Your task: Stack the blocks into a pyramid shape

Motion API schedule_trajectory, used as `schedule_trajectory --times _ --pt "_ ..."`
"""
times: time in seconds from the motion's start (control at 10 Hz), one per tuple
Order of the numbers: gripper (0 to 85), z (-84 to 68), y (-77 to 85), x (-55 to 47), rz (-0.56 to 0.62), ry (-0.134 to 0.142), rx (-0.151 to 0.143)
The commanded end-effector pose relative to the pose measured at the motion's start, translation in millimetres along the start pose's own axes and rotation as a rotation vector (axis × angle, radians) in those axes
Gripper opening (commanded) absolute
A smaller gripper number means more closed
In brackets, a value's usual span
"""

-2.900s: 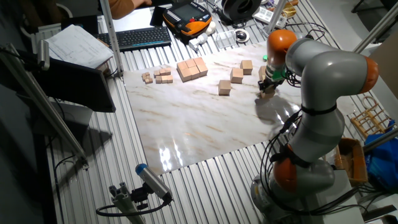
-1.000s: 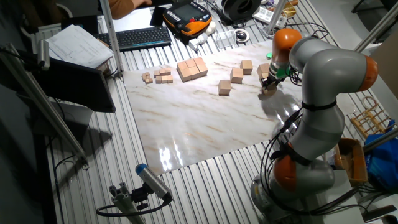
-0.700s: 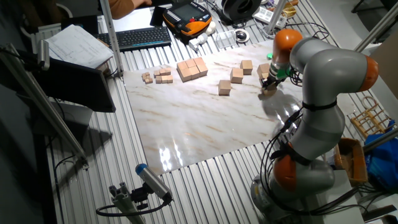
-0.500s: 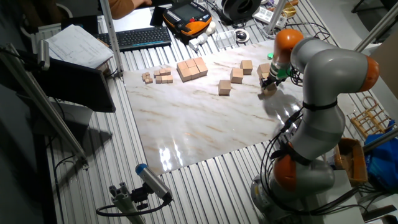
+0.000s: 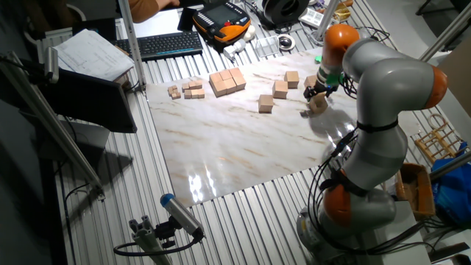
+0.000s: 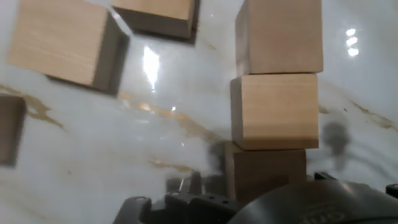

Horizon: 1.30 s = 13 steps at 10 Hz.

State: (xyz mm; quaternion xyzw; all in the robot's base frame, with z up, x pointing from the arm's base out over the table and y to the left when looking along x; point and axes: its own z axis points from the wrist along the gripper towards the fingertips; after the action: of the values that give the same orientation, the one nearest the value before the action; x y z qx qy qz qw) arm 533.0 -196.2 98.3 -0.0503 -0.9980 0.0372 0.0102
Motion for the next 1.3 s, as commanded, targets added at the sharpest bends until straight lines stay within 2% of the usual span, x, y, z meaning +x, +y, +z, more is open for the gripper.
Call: schedule_trajectory --times 0.0,0.1,0.2,0.5,0.6,0.7,0.8,1.0,1.2 --pt "85.0 -8.8 14.7 -2.7 0.002 0.008 0.000" --pt "85.0 -17.1 28.1 -6.8 0.018 0.028 -0.027" --pt "85.0 -23.7 41.9 -10.2 0.021 0.035 -0.025" --pt "85.0 -34.5 85.7 -20.0 0.052 0.021 -0.042" --pt "85.0 -35.0 96.4 -22.2 0.057 0.023 -0.066" --pt "85.0 -35.3 106.6 -23.2 0.064 0.025 -0.074" --pt "68.0 -36.6 116.6 -23.2 0.075 0.026 -0.075" --pt "68.0 -32.7 119.1 -23.8 0.076 0.025 -0.100" --pt "68.0 -33.7 116.0 -25.6 0.062 0.033 -0.083"
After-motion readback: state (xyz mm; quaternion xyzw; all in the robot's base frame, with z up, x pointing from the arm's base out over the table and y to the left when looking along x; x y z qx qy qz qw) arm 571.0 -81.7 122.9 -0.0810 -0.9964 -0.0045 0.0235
